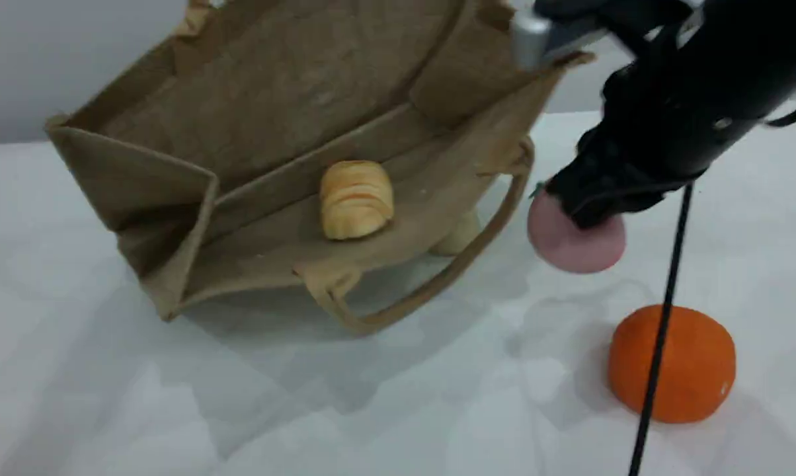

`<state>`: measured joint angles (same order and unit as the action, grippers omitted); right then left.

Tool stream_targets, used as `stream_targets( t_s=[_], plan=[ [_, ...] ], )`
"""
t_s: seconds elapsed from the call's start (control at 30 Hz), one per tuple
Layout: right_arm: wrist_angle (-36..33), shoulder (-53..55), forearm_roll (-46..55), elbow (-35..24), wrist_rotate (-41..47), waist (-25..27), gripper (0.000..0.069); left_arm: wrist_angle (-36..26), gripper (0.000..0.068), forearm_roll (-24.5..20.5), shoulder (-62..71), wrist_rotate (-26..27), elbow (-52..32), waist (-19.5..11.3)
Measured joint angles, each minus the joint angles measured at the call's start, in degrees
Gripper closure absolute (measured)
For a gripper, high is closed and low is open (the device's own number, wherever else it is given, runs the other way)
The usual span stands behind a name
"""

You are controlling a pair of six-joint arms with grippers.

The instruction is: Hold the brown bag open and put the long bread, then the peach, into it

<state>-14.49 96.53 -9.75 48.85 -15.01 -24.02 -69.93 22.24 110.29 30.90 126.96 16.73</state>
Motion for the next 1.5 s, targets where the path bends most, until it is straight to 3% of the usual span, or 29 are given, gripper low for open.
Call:
stream_targets(
  t_s=[0.17,0.5,0.8,0.93,1.2,1.5],
  plan=[
    [-1.93,-8.45,-1.32,-1.67,0.0,0.0,0.0673,0.05,0.0582,-2.8,1.51,-1.31,0.0,1.32],
    [-3.39,-15.99,-3.33,-1.62,-0.69,-0.04,0.0673,0.12,0.0582,2.15,5.28,0.21,0.0,1.32],
    [1.56,-15.82,-3.86,-1.62,-1.65,-7.78,0.0673,0.07,0.0582,3.47,5.45,0.5,0.0,1.27],
    [5.2,-13.81,-3.87,-1.57,-1.65,-10.42,0.0673,0.01,0.0582,3.47,5.52,0.5,0.0,1.27],
    [15.03,-4.56,-3.98,-0.84,-1.6,-10.42,0.0673,-0.04,0.0582,3.47,5.52,0.31,0.0,1.27],
    [17.61,7.89,-3.93,8.45,-1.6,-10.42,0.0673,-0.04,0.0582,3.47,5.52,0.2,0.0,1.27]
  ],
)
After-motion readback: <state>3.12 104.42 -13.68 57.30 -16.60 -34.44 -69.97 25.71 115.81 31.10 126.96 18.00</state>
